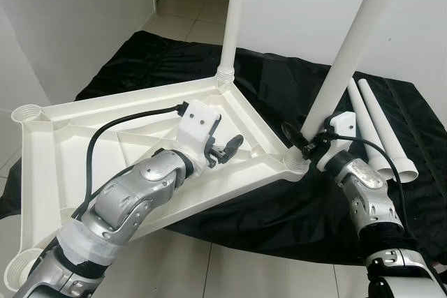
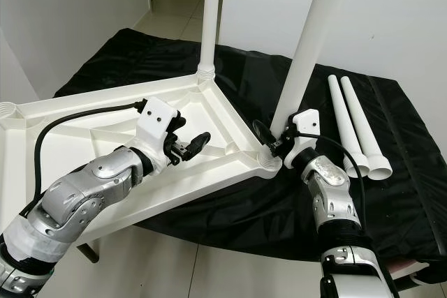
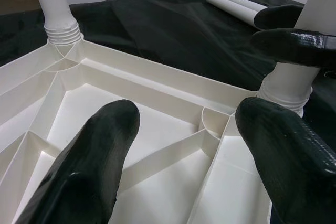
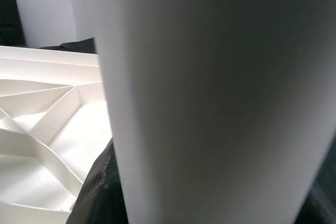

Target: Building children table

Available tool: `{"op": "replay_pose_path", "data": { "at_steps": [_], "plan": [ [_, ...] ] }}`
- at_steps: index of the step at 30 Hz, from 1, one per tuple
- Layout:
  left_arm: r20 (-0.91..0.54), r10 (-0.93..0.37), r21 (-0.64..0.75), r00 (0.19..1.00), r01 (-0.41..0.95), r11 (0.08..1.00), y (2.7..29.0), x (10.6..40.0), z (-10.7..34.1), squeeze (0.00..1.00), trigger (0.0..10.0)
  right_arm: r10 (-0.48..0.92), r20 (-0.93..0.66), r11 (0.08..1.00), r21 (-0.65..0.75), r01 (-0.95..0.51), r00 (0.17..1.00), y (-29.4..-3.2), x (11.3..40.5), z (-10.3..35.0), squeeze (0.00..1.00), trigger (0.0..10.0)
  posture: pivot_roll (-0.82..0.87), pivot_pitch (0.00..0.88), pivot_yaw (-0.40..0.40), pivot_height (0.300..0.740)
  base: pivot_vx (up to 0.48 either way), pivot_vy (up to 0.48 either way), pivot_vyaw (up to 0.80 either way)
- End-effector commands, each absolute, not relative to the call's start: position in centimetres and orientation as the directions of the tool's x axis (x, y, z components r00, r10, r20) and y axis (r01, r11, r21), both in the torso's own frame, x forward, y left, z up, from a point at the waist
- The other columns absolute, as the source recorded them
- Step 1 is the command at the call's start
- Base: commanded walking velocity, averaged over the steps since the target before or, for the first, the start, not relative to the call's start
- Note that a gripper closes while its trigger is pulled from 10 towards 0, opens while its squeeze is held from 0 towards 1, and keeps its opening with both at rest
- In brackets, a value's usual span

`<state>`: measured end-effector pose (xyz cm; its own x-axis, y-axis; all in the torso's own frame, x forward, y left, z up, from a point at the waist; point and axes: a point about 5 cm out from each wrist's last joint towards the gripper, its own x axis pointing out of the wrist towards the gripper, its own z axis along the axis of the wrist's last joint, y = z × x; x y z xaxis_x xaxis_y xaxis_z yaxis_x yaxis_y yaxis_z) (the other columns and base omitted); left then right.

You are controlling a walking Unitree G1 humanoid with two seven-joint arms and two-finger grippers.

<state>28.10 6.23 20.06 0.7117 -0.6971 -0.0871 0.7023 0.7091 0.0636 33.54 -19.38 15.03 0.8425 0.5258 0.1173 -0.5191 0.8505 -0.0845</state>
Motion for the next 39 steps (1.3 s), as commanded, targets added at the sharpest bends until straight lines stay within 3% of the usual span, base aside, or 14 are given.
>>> {"op": "replay_pose_path", "data": {
  "at_steps": [1, 21, 39],
  "plan": [
    [-0.098, -0.816, 0.052, 0.569, 0.822, 0.567, 5.6, 27.3, 20.2, 0.0, 10.0, 0.486, -0.015, 0.872, 0.078, -0.484, 0.874, -19.2, 32.6, 11.0, 0.0, 10.0, 0.04, 0.046, -0.079, 0.74, 0.0, 0.0, 0.0],
    [-0.102, -0.818, 0.054, 0.566, 0.824, 0.564, 5.7, 27.2, 20.2, 0.0, 10.0, 0.329, -0.07, 0.932, 0.184, -0.312, 0.942, -20.2, 31.7, 8.9, 0.0, 10.0, 0.03, 0.047, -0.076, 0.74, 0.0, 0.0, 0.0],
    [-0.103, -0.814, 0.058, 0.571, 0.821, 0.568, 5.8, 27.2, 20.2, 0.0, 10.0, 0.247, -0.028, 0.913, 0.342, -0.223, 0.969, -20.0, 31.5, 8.3, 0.0, 10.0, 0.04, 0.04, -0.083, 0.74, 0.0, 0.0, 0.0]
  ]
}}
